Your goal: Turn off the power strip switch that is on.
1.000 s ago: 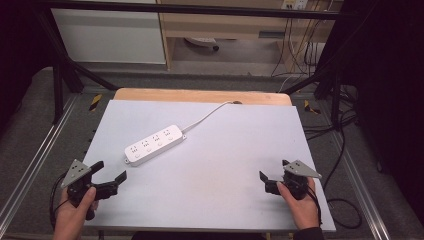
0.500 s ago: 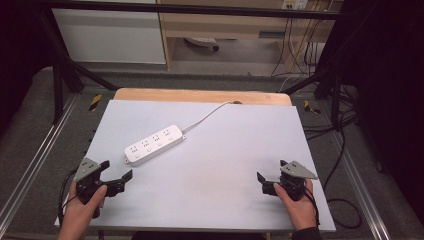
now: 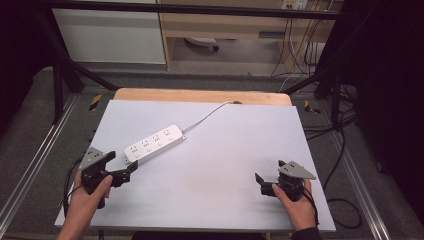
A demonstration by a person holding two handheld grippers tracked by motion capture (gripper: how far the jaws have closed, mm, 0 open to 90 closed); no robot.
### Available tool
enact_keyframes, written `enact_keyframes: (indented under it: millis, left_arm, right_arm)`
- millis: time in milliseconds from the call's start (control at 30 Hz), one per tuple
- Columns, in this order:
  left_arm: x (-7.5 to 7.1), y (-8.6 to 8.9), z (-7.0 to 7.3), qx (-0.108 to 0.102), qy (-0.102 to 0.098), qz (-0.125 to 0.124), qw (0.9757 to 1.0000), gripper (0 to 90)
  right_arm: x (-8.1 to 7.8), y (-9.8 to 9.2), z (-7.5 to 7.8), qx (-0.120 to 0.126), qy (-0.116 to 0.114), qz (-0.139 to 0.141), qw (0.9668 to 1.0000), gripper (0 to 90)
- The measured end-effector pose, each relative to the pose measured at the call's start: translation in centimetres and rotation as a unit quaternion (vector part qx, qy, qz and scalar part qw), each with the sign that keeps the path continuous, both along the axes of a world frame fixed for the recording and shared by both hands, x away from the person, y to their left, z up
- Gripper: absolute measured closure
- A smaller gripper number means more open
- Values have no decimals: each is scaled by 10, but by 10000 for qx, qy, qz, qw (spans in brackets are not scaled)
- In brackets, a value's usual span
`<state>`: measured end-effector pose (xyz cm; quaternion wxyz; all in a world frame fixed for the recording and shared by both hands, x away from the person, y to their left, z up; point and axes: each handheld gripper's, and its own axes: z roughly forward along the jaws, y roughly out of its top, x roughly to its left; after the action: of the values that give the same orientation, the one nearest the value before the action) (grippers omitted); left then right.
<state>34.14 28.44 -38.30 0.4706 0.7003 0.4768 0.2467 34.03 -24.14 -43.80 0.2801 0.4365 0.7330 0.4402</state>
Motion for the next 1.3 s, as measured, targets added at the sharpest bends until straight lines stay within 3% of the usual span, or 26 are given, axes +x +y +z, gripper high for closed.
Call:
enact_keyframes:
  millis: [233, 467, 633, 667, 733, 800, 1300]
  left_arm:
    - [17, -5, 14, -108, -298, -82, 9995, 114]
    - [40, -15, 19, -118, -347, -34, 9993, 123]
    - [54, -22, 23, -333, -499, -19, 9982, 154]
    - [54, -22, 23, -333, -499, -19, 9982, 156]
    - [62, -25, 22, -543, -445, -30, 9975, 161]
    - [66, -27, 21, -554, -441, 5, 9975, 163]
    - [88, -41, 7, -193, -346, 8, 9992, 185]
  right_arm:
    - [1, -2, 1, 58, 18, -20, 10000, 40]
    - [-1, -3, 1, 117, 62, -69, 9999, 35]
    - [1, 0, -1, 46, 85, -64, 9999, 35]
    - [1, 0, -1, 36, 99, -67, 9999, 35]
    - [1, 0, -1, 24, 103, -70, 9999, 34]
    - [1, 0, -2, 29, 116, -85, 9999, 32]
    - [2, -2, -2, 67, 143, -99, 9998, 32]
